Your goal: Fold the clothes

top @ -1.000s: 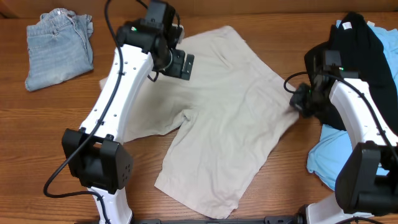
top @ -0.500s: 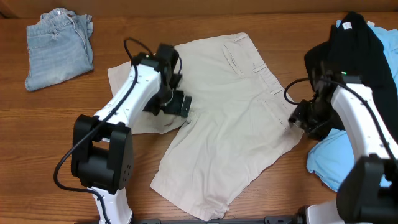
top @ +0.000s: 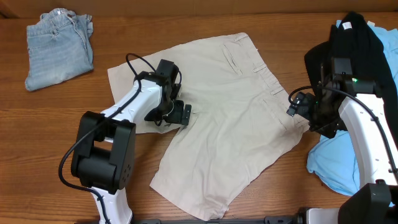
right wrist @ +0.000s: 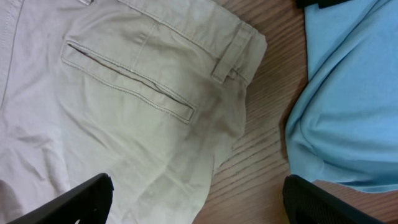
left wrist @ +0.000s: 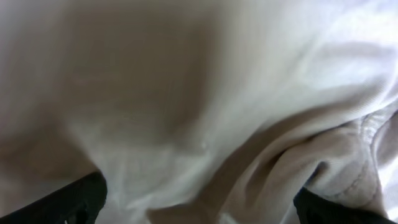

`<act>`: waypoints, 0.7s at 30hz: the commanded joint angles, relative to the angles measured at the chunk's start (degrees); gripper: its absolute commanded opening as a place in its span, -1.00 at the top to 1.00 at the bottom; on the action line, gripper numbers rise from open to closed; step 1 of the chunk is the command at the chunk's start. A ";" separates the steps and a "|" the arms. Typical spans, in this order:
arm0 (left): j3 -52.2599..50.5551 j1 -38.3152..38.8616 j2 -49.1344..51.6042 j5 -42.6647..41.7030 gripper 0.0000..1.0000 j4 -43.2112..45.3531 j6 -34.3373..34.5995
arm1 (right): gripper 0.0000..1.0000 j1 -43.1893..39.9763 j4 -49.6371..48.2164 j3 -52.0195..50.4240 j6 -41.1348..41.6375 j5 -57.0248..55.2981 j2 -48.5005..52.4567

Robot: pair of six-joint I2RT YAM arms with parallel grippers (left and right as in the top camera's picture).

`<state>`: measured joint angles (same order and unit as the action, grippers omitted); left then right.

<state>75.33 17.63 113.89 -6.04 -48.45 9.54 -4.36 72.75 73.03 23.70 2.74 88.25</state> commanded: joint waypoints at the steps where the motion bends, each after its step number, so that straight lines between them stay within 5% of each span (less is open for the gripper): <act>1: -1.46 -1.09 0.24 4.09 -1.00 1.14 1.01 | -0.82 0.17 -0.81 0.04 -1.05 -0.04 -0.81; 13: -1.46 -9.51 4.42 7.08 -1.00 15.54 -11.91 | -0.80 0.22 -7.63 0.04 -1.03 4.04 -0.79; 21: 0.20 -13.05 10.93 9.46 -1.00 25.16 -14.32 | -0.79 0.28 -11.72 0.04 -1.03 4.92 -0.70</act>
<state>76.07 6.33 118.39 -0.34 -23.55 -1.96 -4.34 61.95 72.99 23.07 6.79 88.25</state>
